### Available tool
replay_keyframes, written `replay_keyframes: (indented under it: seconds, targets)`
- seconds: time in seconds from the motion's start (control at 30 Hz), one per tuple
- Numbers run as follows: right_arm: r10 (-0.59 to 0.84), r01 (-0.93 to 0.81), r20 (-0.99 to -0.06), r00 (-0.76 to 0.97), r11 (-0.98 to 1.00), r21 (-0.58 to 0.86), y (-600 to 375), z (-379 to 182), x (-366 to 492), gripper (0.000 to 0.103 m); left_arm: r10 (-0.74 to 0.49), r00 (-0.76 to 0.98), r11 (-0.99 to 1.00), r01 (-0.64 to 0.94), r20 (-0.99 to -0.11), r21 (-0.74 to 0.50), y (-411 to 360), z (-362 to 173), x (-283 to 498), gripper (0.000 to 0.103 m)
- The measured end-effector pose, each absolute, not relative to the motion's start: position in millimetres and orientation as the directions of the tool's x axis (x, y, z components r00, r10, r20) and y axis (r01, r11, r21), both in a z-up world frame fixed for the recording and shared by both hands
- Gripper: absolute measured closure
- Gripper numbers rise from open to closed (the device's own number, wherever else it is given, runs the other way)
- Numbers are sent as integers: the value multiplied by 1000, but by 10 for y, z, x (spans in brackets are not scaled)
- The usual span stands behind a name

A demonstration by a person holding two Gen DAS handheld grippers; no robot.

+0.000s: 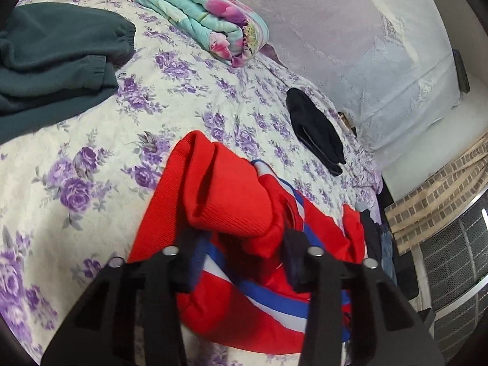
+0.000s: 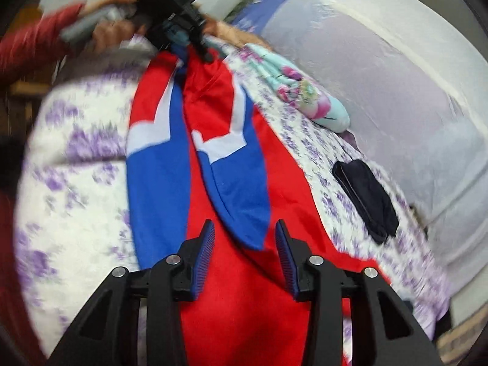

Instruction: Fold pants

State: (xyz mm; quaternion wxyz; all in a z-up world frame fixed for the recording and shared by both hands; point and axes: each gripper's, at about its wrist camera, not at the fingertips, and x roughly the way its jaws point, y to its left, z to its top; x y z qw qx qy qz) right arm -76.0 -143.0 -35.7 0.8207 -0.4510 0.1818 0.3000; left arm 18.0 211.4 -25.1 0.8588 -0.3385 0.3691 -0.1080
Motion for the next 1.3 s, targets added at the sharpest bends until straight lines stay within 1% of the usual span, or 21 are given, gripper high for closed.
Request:
replay_keyframes:
  seconds: [0.03,0.07,0.13,0.3,0.4,0.47,0.53,0.6,0.67,0.73,0.77,0.83,0.87,0.9,1.0,1.03,1.13,1.2,1.23,1.27,1.3]
  targets:
    - [321,-659,-576,752,385,-646,-1387,-396,-726,64,-439,699,749,-62,-564,-659,2120,-241,194,75]
    - [317,-665,-585,747,365,-651,-1350,-422,-689,73,-448,695,746,-56,-562,-664,2126,-232,204,78]
    - [289,-672,-608,740,371,-641,-1296,-422,-601,99,-457,693,744,-47,-558,-667,2146,-186,230,82]
    - [355,-651,-548,757,479,-589,-1403,-24,-791,99,-455,707,756,-14,-541,-655,2217,-17,138,86]
    - [406,-694,-568,716,502,-516,-1514,93,-1033,99,-488,698,744,17,-525,-668,2281,-42,-13,86]
    - [418,-722,-597,685,503,-475,-1532,16,-1141,99,-486,667,767,17,-564,-641,2265,-190,-77,86]
    - [391,-738,-639,663,485,-469,-1491,-258,-1209,99,-476,636,797,20,-607,-604,2215,-374,-111,86]
    - [362,-729,-647,671,480,-487,-1451,-480,-1242,99,-487,646,790,40,-587,-611,2230,-383,-193,85]
    - [365,-724,-644,672,506,-469,-1453,-506,-1211,99,-492,651,778,32,-578,-627,2290,-314,-276,81]
    - [370,-727,-649,665,521,-447,-1469,-494,-1206,99,-428,681,810,-3,-594,-587,2347,-198,-384,63]
    - [376,-728,-649,662,530,-435,-1482,-501,-1193,98,-346,711,851,-37,-612,-524,2353,-90,-467,60]
    - [378,-727,-648,661,536,-429,-1490,-517,-1179,98,-275,750,889,-41,-602,-456,2304,75,-586,60]
    - [377,-726,-648,661,540,-426,-1487,-516,-1170,98,-284,766,893,-7,-577,-449,2224,190,-631,59]
    - [377,-725,-649,661,543,-424,-1483,-518,-1166,98,-301,771,892,20,-562,-451,2161,250,-639,53]
    - [372,-718,-646,667,552,-423,-1468,-537,-1194,98,-356,770,896,119,-530,-428,1813,378,-503,25]
    - [370,-715,-645,669,557,-422,-1468,-539,-1196,98,-365,762,897,134,-534,-421,1737,357,-429,22]
    - [371,-710,-647,666,579,-400,-1486,-516,-1195,96,-399,690,901,171,-604,-399,1488,110,-57,22]
    - [421,-733,-666,616,615,-290,-1576,-393,-1160,88,-376,657,916,158,-653,-368,1458,-201,157,21]
    - [487,-756,-665,566,628,-184,-1656,-280,-1135,75,-374,675,920,182,-636,-348,1418,-252,138,20]
    - [540,-760,-649,536,643,-92,-1741,-159,-1101,66,-373,702,923,213,-607,-320,1370,-228,69,15]
    - [573,-735,-618,538,678,-11,-1841,12,-1027,63,-393,702,916,244,-594,-318,1321,-206,22,4]
